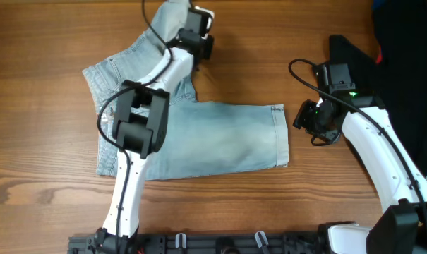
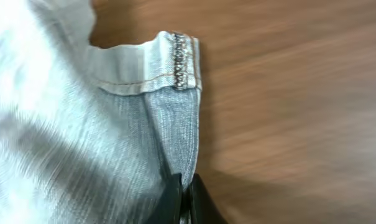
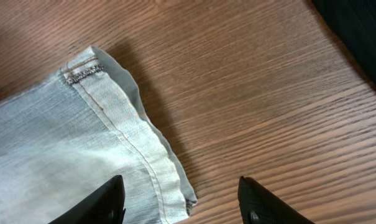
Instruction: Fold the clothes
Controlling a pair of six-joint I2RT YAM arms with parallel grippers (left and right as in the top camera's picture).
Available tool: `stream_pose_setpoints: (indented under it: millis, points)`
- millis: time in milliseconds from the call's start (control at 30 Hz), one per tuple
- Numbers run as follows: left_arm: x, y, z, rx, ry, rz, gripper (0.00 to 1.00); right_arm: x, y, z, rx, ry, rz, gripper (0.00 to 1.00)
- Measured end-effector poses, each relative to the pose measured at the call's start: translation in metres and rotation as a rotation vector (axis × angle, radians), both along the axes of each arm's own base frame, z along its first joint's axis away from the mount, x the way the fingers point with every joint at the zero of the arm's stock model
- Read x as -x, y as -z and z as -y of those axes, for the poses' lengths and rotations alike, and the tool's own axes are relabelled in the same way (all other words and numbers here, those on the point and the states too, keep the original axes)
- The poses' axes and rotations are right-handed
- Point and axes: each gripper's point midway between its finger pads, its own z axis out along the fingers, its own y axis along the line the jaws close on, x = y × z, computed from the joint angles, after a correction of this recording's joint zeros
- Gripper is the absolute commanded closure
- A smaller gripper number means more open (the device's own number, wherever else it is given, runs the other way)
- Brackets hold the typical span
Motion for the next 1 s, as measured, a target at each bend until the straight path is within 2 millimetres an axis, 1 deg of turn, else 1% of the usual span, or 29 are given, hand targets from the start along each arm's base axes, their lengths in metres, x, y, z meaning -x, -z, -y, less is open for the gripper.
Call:
stream_pose_setpoints:
  millis: [33, 67, 100, 167, 200, 233, 300, 400, 433, 467, 533, 567, 633, 667, 767, 833, 867, 933, 967, 1000]
  points:
    - [0.009, 0.0, 0.022, 0.021, 0.05, -0.013, 0.96, -0.001, 0.0, 0.0, -0.001, 0.0, 0.002, 0.41]
    - [0.021, -0.001, 0.047, 0.04, 0.108, -0.033, 0.96, -0.001, 0.0, 0.0, -0.001, 0.0, 0.002, 0.41]
    - [0.035, 0.0, 0.068, 0.047, 0.154, -0.061, 0.96, -0.001, 0.0, 0.0, 0.0, 0.0, 0.003, 0.41]
    - [0.076, 0.001, 0.109, 0.043, 0.254, -0.148, 0.96, -0.001, 0.0, 0.0, 0.0, 0.0, 0.003, 0.41]
    - [0.092, 0.001, 0.122, 0.036, 0.286, -0.177, 0.96, -0.001, 0.0, 0.0, 0.0, 0.0, 0.003, 0.41]
    - [0.111, 0.002, 0.139, 0.033, 0.331, -0.21, 0.96, -0.001, 0.0, 0.0, 0.0, 0.0, 0.003, 0.42]
    - [0.137, 0.002, 0.163, 0.023, 0.389, -0.245, 0.96, 0.0, 0.0, 0.0, 0.0, 0.0, -0.001, 0.41]
    - [0.167, 0.003, 0.188, 0.005, 0.452, -0.275, 0.96, 0.002, 0.0, 0.0, 0.001, 0.0, -0.007, 0.41]
    - [0.175, 0.003, 0.193, -0.002, 0.467, -0.286, 0.96, 0.003, 0.001, 0.0, 0.001, 0.0, -0.012, 0.41]
    - [0.188, 0.003, 0.2, -0.014, 0.489, -0.302, 0.94, 0.004, 0.001, 0.001, 0.003, 0.0, -0.017, 0.41]
    - [0.208, 0.003, 0.212, -0.027, 0.527, -0.325, 0.83, 0.007, 0.001, 0.005, 0.026, 0.004, -0.03, 0.41]
    - [0.214, 0.004, 0.216, -0.028, 0.538, -0.336, 0.78, 0.007, 0.001, 0.006, 0.034, 0.005, -0.029, 0.41]
    - [0.222, 0.003, 0.217, -0.028, 0.549, -0.357, 0.69, 0.007, 0.001, 0.008, 0.042, 0.006, -0.028, 0.41]
    - [0.224, 0.002, 0.217, -0.02, 0.554, -0.369, 0.6, 0.007, 0.001, 0.009, 0.048, 0.007, -0.027, 0.41]
    - [0.225, -0.002, 0.213, -0.03, 0.548, -0.372, 0.51, 0.005, 0.001, 0.009, 0.048, 0.008, -0.021, 0.41]
    - [0.217, -0.013, 0.203, -0.035, 0.52, -0.359, 0.5, 0.005, 0.001, 0.012, 0.048, 0.02, -0.021, 0.41]
    - [0.211, -0.023, 0.194, -0.03, 0.494, -0.356, 0.47, 0.004, 0.001, 0.015, 0.047, 0.027, -0.017, 0.41]
    - [0.191, -0.053, 0.166, 0.007, 0.409, -0.339, 0.28, -0.002, 0.0, 0.023, 0.039, 0.041, 0.005, 0.4]
    - [0.176, -0.077, 0.139, 0.039, 0.33, -0.33, 0.12, -0.006, -0.001, 0.027, 0.026, 0.043, 0.02, 0.41]
    - [0.161, -0.103, 0.11, 0.07, 0.252, -0.311, 0.05, -0.009, -0.002, 0.03, 0.001, 0.03, 0.034, 0.41]
